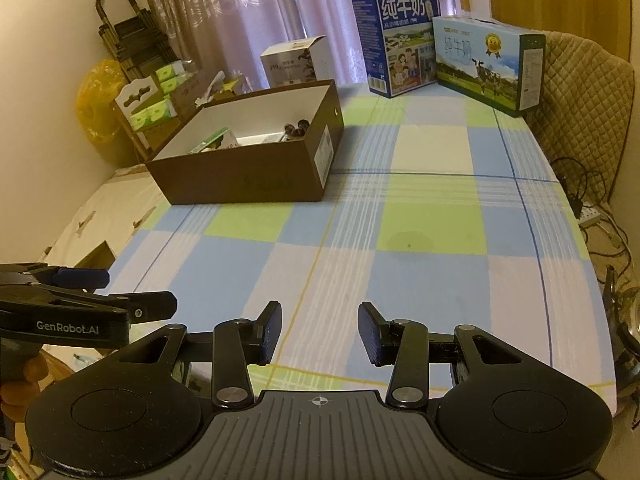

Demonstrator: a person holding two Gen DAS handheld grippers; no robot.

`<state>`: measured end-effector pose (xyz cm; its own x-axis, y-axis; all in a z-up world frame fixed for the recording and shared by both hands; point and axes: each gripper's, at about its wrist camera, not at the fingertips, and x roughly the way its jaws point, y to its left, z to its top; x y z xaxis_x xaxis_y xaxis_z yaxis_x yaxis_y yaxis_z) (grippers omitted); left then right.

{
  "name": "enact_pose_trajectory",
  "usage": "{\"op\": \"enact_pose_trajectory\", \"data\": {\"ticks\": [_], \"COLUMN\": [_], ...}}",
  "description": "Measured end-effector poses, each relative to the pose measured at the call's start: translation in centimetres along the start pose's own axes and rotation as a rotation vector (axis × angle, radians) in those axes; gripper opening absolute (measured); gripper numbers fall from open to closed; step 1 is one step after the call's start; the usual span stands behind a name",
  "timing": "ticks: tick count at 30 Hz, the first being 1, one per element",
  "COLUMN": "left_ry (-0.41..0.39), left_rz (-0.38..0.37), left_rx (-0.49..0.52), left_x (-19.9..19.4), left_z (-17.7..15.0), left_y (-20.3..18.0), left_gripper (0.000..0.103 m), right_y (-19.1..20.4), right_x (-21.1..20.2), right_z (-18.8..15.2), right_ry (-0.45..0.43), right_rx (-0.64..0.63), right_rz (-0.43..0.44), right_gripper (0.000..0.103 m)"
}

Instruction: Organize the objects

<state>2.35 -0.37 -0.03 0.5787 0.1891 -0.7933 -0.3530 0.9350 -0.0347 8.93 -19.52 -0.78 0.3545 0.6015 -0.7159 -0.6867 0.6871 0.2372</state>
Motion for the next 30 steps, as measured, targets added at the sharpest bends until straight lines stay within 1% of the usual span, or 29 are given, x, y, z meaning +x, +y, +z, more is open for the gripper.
{"op": "enact_pose_trajectory", "data": {"ticks": [10,30], "left_ry": [0.001,0.012], "left_rz": [-0.006,0.000], "left_rx": [0.004,-0.002], "left_x": [-0.2,0.4], "left_z": [-0.6,-0.2], "left_y": [-1.3,-1.5], "left_gripper": [0.101,0.101], "right_y": [-0.3,-1.1], "right_x": [-1.1,-0.3], "right_z": [-1.2,-0.7], "right_ry": [-0.002,0.014], "right_rx": [0.000,0.010], "right_rz": [0.005,0.014], "right_gripper": [0.040,0.040]}}
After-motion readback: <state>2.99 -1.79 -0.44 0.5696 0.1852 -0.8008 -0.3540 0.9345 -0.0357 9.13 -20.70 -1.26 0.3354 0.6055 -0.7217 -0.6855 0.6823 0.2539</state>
